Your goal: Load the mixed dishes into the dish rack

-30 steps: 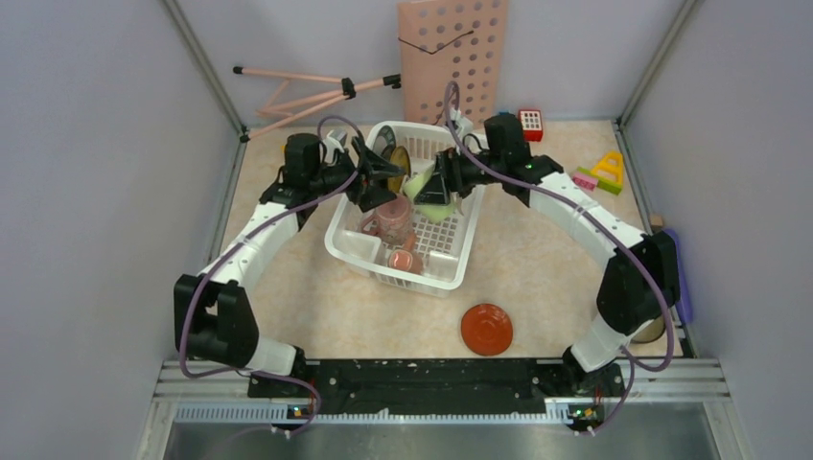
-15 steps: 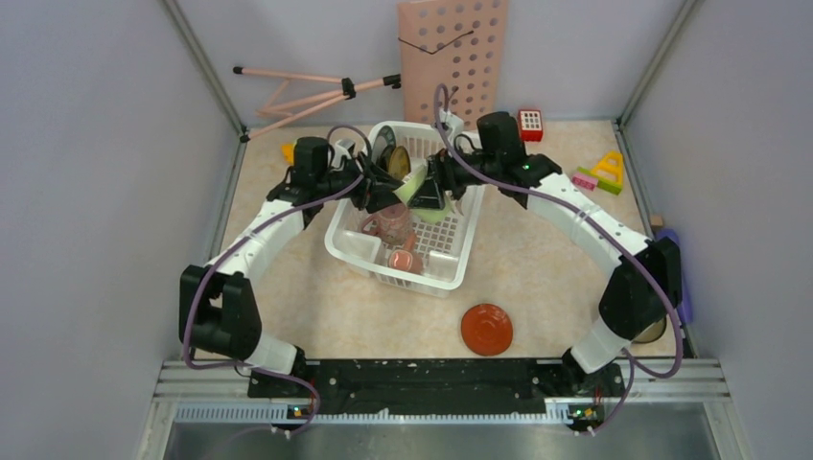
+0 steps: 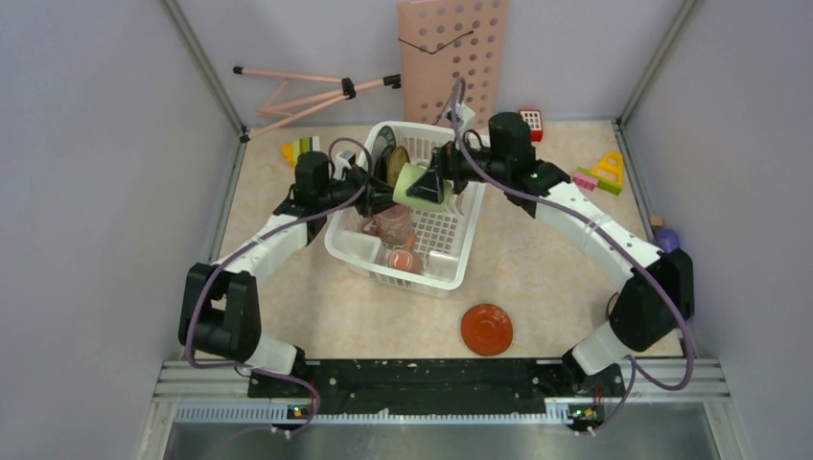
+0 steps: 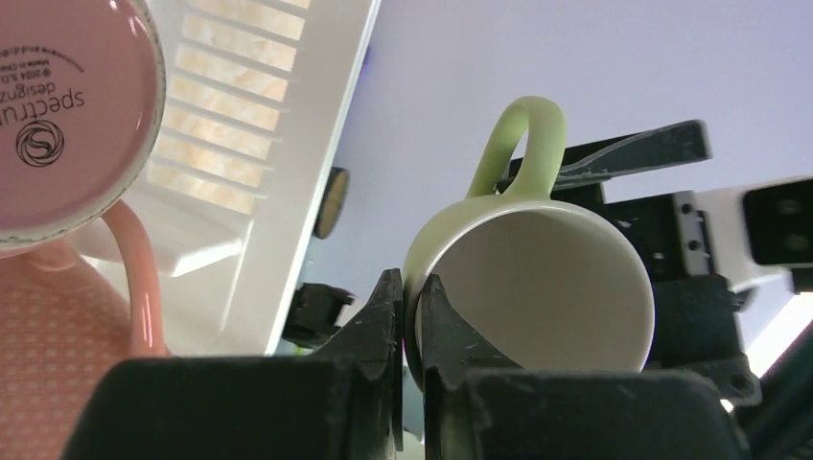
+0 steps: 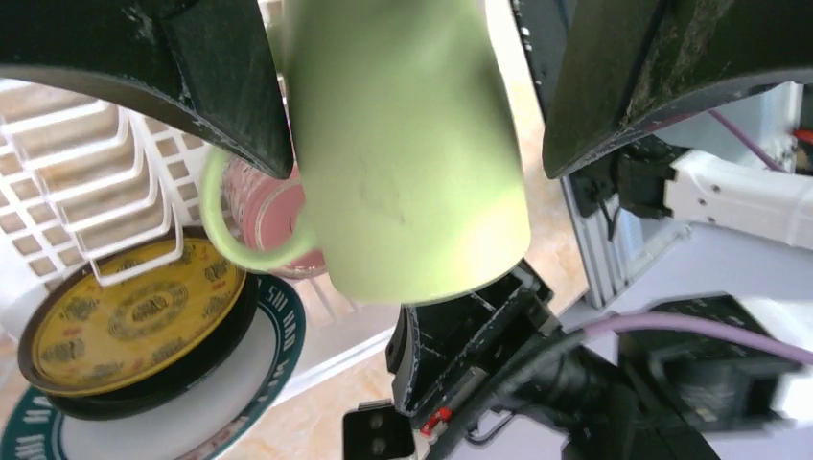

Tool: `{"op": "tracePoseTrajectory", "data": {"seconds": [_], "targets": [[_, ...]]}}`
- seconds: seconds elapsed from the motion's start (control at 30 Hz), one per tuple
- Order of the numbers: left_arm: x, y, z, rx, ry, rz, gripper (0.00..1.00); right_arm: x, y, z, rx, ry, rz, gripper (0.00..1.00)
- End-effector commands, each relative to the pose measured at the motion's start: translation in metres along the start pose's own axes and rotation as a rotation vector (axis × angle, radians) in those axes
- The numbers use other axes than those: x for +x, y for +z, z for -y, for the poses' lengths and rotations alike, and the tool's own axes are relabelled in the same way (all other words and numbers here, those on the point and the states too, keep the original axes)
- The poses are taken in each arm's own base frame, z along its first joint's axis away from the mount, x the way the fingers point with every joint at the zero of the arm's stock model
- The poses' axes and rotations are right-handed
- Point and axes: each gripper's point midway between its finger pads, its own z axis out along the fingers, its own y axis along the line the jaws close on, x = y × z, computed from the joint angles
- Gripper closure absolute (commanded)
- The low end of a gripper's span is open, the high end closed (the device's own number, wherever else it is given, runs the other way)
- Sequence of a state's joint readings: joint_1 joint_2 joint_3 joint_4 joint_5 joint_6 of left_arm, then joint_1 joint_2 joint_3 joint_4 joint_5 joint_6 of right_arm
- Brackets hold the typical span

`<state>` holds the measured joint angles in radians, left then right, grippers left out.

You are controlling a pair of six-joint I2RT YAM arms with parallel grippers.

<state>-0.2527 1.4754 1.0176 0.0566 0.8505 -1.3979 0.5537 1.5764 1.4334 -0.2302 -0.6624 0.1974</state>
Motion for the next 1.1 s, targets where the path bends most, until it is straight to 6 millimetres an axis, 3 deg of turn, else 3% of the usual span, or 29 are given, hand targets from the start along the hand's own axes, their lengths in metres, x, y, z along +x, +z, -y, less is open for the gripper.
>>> {"op": "tracePoseTrajectory", "data": {"seconds": [0.0,0.1,0.2,0.43,0.6,0.93,1.07], "targets": [[0.019,-0.035,0.08,0.364,0.067,-0.046,1.0,-0.044,-0.041,-0.008,0.007,0.126,0.242,0.01],[0.019,-0.037,0.08,0.376,0.064,-0.055,1.0,-0.05,-0.059,-0.01,0.0,0.251,0.337,0.01],[0.021,-0.04,0.085,0.405,0.066,-0.06,1.0,-0.049,-0.064,-0.018,-0.043,0.352,0.371,0.01],[0.025,-0.043,0.089,0.409,0.082,-0.058,1.0,-0.043,-0.051,-0.021,-0.141,0.496,0.34,0.01],[0.026,-0.045,0.084,0.402,0.083,-0.05,1.0,-0.05,-0.054,-0.036,-0.287,0.647,0.389,0.01],[0.025,-0.043,0.079,0.381,0.11,-0.023,1.0,-0.05,-0.046,-0.046,-0.283,0.722,0.376,0.02],[0.022,-0.042,0.078,0.361,0.139,0.006,1.0,-0.048,-0.038,-0.053,-0.305,0.734,0.348,0.1]]}}
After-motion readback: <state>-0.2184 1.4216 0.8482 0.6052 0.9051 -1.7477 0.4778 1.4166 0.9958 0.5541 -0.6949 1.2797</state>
